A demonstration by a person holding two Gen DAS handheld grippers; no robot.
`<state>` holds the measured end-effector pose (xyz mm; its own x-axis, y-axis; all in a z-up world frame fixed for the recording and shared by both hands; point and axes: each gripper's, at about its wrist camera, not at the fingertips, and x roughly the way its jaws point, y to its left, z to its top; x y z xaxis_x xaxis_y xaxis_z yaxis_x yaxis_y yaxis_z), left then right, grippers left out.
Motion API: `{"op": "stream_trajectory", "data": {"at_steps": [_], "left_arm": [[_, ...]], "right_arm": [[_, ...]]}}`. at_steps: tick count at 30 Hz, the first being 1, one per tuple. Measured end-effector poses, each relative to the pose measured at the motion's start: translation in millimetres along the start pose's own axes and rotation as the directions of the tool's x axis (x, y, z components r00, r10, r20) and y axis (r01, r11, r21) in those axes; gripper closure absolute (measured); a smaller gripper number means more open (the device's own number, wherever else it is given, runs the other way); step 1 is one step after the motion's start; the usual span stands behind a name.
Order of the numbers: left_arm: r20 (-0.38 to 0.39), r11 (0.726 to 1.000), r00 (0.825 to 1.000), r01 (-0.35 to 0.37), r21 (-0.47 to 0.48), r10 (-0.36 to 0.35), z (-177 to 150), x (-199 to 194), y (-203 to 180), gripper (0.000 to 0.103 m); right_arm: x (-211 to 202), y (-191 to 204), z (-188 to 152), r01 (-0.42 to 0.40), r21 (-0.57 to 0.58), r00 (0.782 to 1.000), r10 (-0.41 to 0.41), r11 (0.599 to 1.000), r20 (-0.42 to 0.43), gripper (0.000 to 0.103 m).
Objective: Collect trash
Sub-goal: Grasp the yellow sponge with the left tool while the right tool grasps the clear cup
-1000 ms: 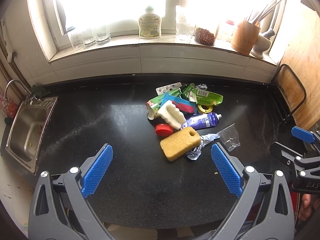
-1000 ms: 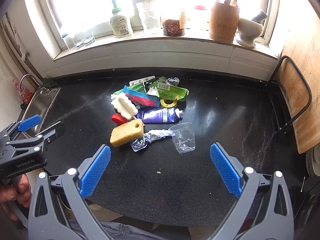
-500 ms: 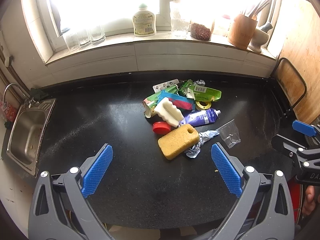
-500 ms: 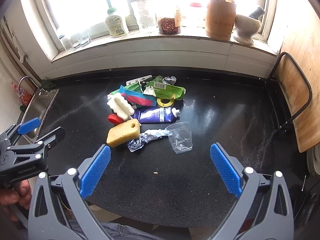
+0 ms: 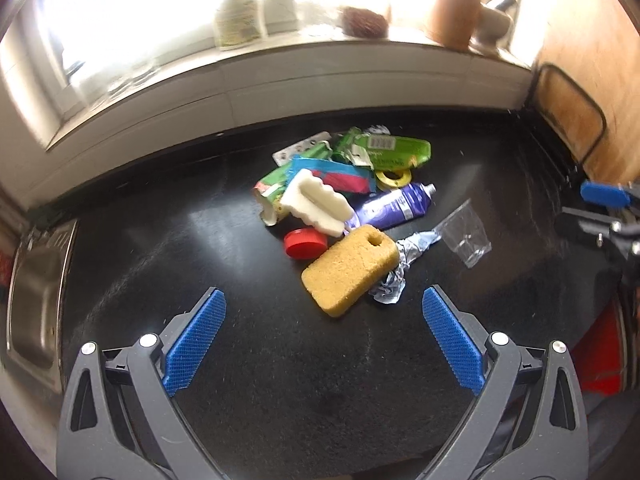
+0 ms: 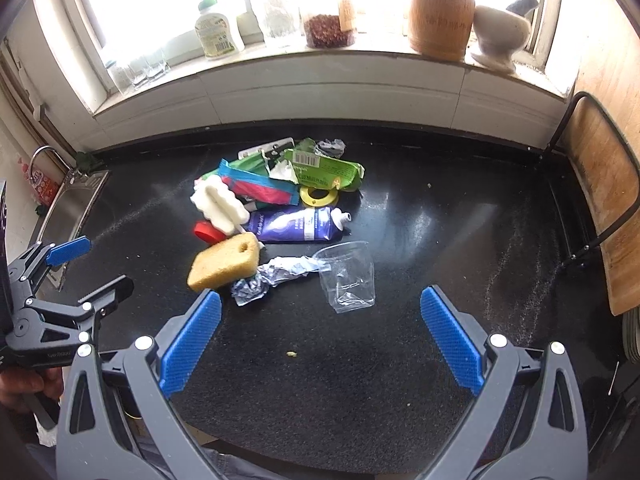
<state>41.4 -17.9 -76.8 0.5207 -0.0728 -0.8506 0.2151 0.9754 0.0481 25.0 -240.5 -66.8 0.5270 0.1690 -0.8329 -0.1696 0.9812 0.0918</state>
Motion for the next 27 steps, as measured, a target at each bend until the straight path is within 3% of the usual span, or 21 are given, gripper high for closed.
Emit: {"op": "stream_trajectory", "data": {"at_steps": [4, 13, 17, 19, 21, 24, 27], "left_arm": [[0.038, 0.994, 0.996, 0.071, 0.085, -0.074, -8, 39, -1, 0.007], [-0.069, 0.971, 0.983, 0.182, 0.157, -0.173, -19, 130, 3, 0.007], [-0.085, 0.966, 0.98, 0.193, 0.171, -0.181, -18, 143, 2, 0.009], [-0.098, 0.964, 0.976, 0.207, 0.17, -0.192, -16, 148, 2, 0.02], [-0.114, 0.962, 0.97, 0.231, 0.147, -0.216, -12, 150, 2, 0.03], [-0.116, 0.967, 0.971, 0.224, 0.122, -0.21, -13, 146, 2, 0.041], [-0.102, 0.975, 0.977, 0.199, 0.096, -0.189, -16, 132, -1, 0.049]], "right_arm": [[33, -12, -4, -0.004, -0.025, 0.999, 0.004, 1.0, -0.036, 0.006], [123, -35, -1, -0.028, -0.057, 0.982, 0.016, 0.998, -0.19, 0.013], [153, -37, 1, -0.037, -0.081, 0.969, 0.016, 0.996, -0.245, 0.014], [164, -38, 1, -0.046, -0.085, 0.963, 0.022, 0.995, -0.267, 0.025], [171, -39, 1, -0.061, -0.089, 0.958, 0.034, 0.994, -0.283, 0.048], [174, -39, 0, -0.06, -0.105, 0.958, 0.028, 0.993, -0.284, 0.057], [166, -40, -2, -0.067, -0.11, 0.963, 0.035, 0.992, -0.267, 0.06]]}}
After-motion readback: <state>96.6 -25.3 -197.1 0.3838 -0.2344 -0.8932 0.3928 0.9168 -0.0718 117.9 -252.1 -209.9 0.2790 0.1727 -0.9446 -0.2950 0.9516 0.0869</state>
